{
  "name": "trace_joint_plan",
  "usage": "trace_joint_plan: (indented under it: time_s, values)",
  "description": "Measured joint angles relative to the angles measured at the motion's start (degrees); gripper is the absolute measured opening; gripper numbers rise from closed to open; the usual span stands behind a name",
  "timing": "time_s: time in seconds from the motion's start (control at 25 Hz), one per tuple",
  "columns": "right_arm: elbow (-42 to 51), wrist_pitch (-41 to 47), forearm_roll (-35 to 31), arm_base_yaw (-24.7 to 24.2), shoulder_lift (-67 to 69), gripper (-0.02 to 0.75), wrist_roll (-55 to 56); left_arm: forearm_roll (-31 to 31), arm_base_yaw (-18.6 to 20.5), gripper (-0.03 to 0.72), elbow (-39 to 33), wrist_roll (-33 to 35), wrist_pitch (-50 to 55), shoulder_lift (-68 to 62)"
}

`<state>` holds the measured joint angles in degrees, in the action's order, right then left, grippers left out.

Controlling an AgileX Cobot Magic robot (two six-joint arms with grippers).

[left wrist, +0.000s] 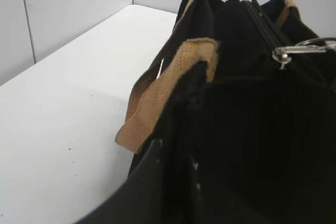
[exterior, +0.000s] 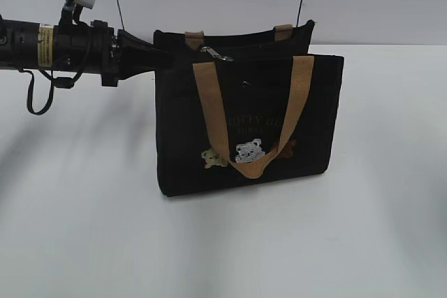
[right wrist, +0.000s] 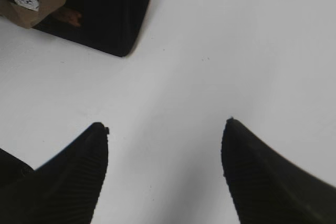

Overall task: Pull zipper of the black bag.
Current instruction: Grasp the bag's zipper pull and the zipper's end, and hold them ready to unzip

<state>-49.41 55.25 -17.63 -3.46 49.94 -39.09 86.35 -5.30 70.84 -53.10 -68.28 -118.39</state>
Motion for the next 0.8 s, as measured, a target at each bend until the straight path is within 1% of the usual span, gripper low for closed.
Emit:
trace_joint_plan:
  time_s: [0.12,0.4,0.56,0.8]
  values:
    - [-2.7,-2.0,-0.4,4.0,6.0,0.515,-3.0,0.0,0.0,0.036,0.0,0.0,0.0,0.0]
    - [-10.3,-9.4,-0.3,14.9,19.5,0.515,-7.5,0.1,0.0,0.036,0.0,0.0,-0.1,0.0]
    - [-14.4,-13.3,-0.3,20.3,25.3,0.515,-11.5,0.2,0.0,0.036,0.0,0.0,-0.2,0.0]
    - [-18.8,-21.8,-0.3,27.4,32.1,0.515,-16.9,0.2,0.0,0.036,0.0,0.0,-0.3,0.0]
